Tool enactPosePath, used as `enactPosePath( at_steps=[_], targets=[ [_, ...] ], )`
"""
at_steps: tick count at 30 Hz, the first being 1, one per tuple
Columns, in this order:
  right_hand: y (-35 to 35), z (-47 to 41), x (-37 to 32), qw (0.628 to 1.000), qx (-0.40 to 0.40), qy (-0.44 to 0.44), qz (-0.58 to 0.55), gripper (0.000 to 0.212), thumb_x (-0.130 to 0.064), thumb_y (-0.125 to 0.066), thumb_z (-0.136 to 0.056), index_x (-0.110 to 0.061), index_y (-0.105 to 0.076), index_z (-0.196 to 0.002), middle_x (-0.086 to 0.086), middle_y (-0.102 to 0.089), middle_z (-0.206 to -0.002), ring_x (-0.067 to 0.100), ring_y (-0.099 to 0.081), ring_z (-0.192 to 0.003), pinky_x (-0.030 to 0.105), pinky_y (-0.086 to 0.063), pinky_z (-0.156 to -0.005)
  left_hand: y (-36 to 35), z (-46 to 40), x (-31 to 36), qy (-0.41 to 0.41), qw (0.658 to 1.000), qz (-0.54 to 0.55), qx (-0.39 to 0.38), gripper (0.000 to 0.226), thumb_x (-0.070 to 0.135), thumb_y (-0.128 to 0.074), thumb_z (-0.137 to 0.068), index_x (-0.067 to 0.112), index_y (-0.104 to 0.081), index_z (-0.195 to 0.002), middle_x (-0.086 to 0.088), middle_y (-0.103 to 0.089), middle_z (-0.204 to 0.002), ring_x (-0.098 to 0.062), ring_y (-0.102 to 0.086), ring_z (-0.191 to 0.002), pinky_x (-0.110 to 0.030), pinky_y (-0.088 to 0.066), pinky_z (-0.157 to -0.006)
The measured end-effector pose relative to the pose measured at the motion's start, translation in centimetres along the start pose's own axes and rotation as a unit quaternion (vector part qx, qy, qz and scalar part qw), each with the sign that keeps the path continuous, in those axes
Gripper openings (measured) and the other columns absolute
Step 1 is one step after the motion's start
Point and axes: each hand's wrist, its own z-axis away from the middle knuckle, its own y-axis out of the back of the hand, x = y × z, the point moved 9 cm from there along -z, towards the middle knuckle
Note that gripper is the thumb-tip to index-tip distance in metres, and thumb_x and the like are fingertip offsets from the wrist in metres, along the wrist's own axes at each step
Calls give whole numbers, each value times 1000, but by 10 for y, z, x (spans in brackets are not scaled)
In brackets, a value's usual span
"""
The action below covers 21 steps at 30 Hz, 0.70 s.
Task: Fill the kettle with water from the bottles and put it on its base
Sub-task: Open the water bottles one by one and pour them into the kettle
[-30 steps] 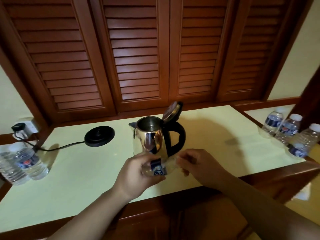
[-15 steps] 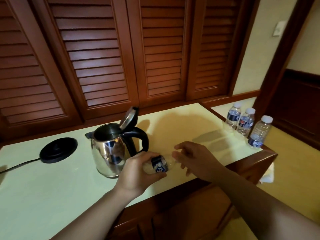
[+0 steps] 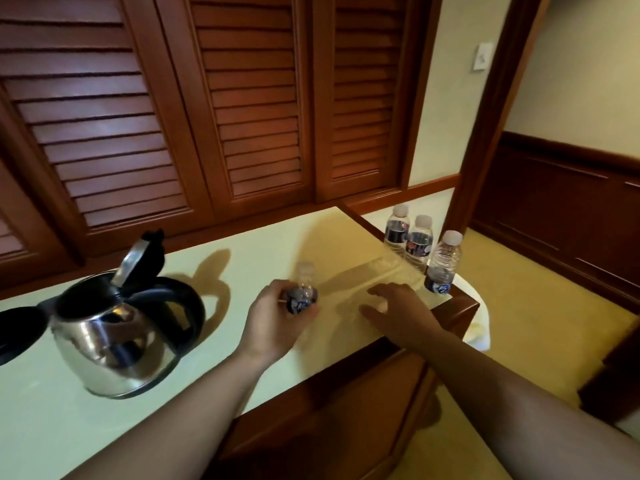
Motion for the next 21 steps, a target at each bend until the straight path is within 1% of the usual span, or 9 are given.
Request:
enactPosePath(
  at_steps=[3,5,7,8,10,12,14,19,21],
  targets=[
    [-9,-7,20,999,-24,5,46,47,-47,-59,-98,-25,-57,-139,0,-50,-148,23,-44,-137,38,-41,-113,-32,-32,7,11,999,33,0,44,22,-93,-77,28,-58,-105,11,-69,-102,-18,-72,-90,-25,-53,-77],
    [-19,-9,24,999,-10,15,46,43,-48,-56,-98,-27,-60,-135,-3,-51,-146,20,-43,-137,37,-39,-113,-56,-55,15,2,999,37,-3,47,21,-94,-75,31,-58,-104,10,-68,-102,-15,-70,-91,-17,-51,-77],
    [-21,-7,29,999,18,9,28,41,-50,-54,-98,-31,-61,-133,-7,-50,-144,17,-42,-137,35,-38,-112,-80,-76,23,9,999,44,-14,48,19,-93,-77,26,-60,-111,8,-67,-105,-8,-66,-92,-5,-47,-73],
    [-22,-8,27,999,20,21,45,41,-50,-51,-100,-30,-61,-134,-8,-50,-145,17,-40,-139,35,-36,-114,-91,-87,27,17,999,45,-24,50,20,-92,-78,25,-60,-116,7,-66,-109,-8,-65,-94,-6,-48,-73],
    [-21,-9,25,996,11,43,82,44,-51,-43,-103,-26,-59,-136,-6,-48,-149,16,-35,-144,34,-31,-118,-111,-107,35,25,998,38,-38,55,25,-92,-78,24,-60,-122,5,-67,-115,-12,-67,-98,-17,-53,-79],
    [-19,-10,24,996,12,46,81,46,-52,-41,-103,-27,-58,-138,-7,-48,-151,14,-33,-145,33,-30,-119,-126,-125,43,17,999,8,-46,58,32,-91,-78,22,-58,-125,4,-68,-119,-17,-68,-103,-30,-57,-88],
    [-20,-11,27,996,14,45,72,47,-53,-42,-102,-28,-58,-138,-8,-47,-151,13,-33,-144,32,-29,-117,-139,-138,50,11,999,-10,-50,59,34,-90,-78,23,-58,-126,2,-69,-123,-20,-68,-107,-37,-57,-95],
    [-20,-12,31,998,27,36,53,49,-59,-45,-99,-32,-59,-137,-12,-46,-152,12,-35,-142,33,-30,-116,-153,-153,57,14,999,-14,-43,63,28,-91,-76,21,-60,-130,-4,-71,-126,-24,-69,-111,-33,-55,-92],
    [-21,-13,31,998,27,36,52,49,-59,-45,-98,-32,-60,-136,-13,-46,-152,12,-35,-142,33,-30,-116,-158,-153,56,25,998,-15,-63,74,30,-92,-77,20,-54,-139,-5,-67,-135,-24,-67,-118,-31,-55,-92]
  ],
)
